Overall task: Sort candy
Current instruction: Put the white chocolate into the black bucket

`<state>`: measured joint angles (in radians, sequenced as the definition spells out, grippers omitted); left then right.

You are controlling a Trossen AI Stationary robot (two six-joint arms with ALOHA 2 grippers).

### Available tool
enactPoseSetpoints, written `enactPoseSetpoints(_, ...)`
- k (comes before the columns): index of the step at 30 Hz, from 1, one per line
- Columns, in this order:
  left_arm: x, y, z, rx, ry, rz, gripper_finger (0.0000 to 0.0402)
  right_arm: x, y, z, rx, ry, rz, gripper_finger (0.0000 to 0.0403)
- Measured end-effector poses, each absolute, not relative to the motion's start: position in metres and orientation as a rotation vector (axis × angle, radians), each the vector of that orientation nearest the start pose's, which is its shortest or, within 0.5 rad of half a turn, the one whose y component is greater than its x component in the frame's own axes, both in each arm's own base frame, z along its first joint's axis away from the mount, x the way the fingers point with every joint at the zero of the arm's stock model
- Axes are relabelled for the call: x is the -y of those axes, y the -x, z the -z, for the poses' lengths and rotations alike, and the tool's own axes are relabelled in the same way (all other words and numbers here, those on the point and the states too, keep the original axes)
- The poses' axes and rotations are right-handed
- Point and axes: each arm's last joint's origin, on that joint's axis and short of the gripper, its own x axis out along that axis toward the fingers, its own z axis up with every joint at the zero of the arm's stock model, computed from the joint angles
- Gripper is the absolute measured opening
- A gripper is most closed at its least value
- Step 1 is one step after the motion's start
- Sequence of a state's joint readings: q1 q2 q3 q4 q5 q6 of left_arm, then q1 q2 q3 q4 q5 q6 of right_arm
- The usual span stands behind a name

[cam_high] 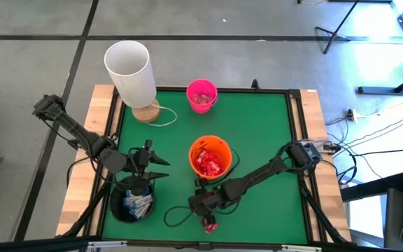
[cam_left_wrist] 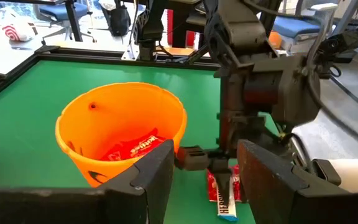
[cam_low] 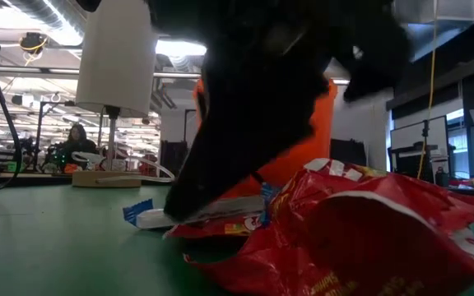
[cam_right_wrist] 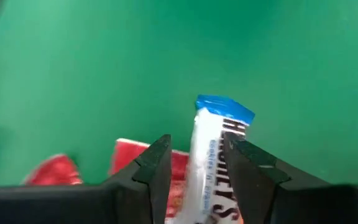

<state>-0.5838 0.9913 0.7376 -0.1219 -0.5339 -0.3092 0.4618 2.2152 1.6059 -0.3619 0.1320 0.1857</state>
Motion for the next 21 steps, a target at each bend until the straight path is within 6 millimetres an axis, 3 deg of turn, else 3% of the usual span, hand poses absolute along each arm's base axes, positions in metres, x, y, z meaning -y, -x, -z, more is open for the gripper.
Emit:
enactPoseSetpoints(9, 0.106, -0.186, -0.287, -0.325, 0.107, 0.001, 0.0167, -0.201, -0.424, -0.139, -0.969, 0.08, -0.188, 0.0147)
enactPoseSetpoints(14, 0.106, -0.186, -0.287, -0.326, 0.107, 0.001, 0.0167, -0.202, -0.426, -0.146, -0.986, 0.075, -0.203, 0.0151)
enactPoseSetpoints(21, 0.106, -0.186, -0.287, -0.326, 0.108, 0.001, 0.0167, -0.205, -0.433, -0.163, -0.947, 0.093, -0.183, 0.0218)
